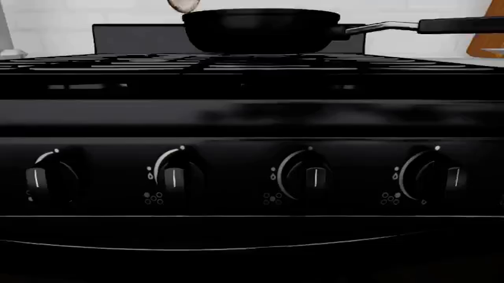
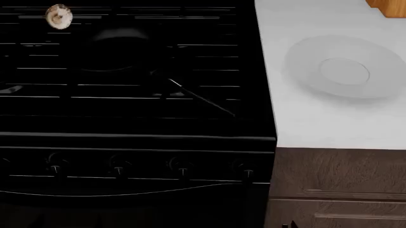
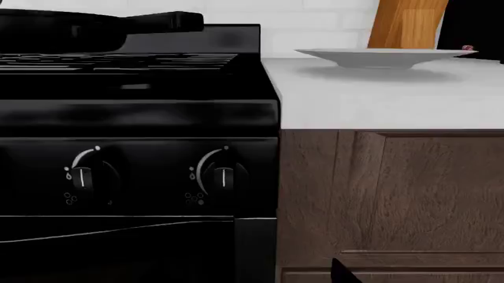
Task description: Pick up the pan and dump the vegetables in it onto the plate. Then return the pan to the stove.
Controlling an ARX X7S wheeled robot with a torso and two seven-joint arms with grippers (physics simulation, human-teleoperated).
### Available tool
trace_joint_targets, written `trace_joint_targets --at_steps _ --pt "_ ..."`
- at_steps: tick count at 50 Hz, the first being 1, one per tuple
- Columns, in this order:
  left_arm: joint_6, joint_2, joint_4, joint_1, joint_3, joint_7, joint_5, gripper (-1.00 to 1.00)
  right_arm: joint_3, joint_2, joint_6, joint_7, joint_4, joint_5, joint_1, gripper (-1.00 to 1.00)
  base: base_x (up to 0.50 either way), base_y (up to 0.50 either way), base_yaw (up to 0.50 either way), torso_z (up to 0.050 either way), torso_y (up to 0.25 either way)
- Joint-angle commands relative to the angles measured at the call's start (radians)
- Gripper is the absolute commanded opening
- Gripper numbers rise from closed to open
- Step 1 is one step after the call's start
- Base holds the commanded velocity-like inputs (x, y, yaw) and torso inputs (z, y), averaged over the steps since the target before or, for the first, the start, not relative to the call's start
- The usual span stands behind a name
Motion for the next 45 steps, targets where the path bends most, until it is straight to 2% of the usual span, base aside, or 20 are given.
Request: trace_joint_targets --at_steps 1,24,26,27,37,38,45 --pt "-0.001 -0.033 0.004 0.001 0.039 -0.039 -0.033 1.00 -0.048 0.040 -0.003 0.047 0.000 0.040 0.000 1.00 0.00 0.00 0.00 0.000 0.000" --pt "0.023 -0.067 0.011 0.001 0.076 -0.094 -0.076 1.00 -0.092 0.077 -0.008 0.079 -0.007 0.085 -0.001 1.00 0.00 0.00 0.00 0.000 0.000" --pt "-0.049 -0.070 0.013 -0.009 0.086 -0.113 -0.058 1.00 -0.095 0.079 -0.010 0.081 -0.004 0.087 0.000 1.00 0.00 0.00 0.00 0.000 0.000" --pt "-0.033 -0.072 0.010 -0.009 0.088 -0.114 -0.056 1.00 -0.096 0.081 -0.010 0.082 -0.005 0.087 0.000 1.00 0.00 0.00 0.00 0.000 0.000" --pt "-0.002 -0.086 0.029 0.004 0.084 -0.104 -0.112 1.00 -0.108 0.092 -0.016 0.092 -0.003 0.101 -0.001 1.00 0.00 0.00 0.00 0.000 0.000" --pt "0.012 -0.094 0.043 0.017 0.088 -0.047 -0.172 1.00 -0.111 0.093 -0.016 0.094 -0.003 0.102 0.000 1.00 0.00 0.00 0.00 0.000 0.000" --pt "0.005 -0.109 0.069 0.028 0.108 -0.066 -0.151 1.00 -0.121 0.101 -0.016 0.100 -0.008 0.111 0.000 1.00 0.00 0.00 0.00 0.050 0.077"
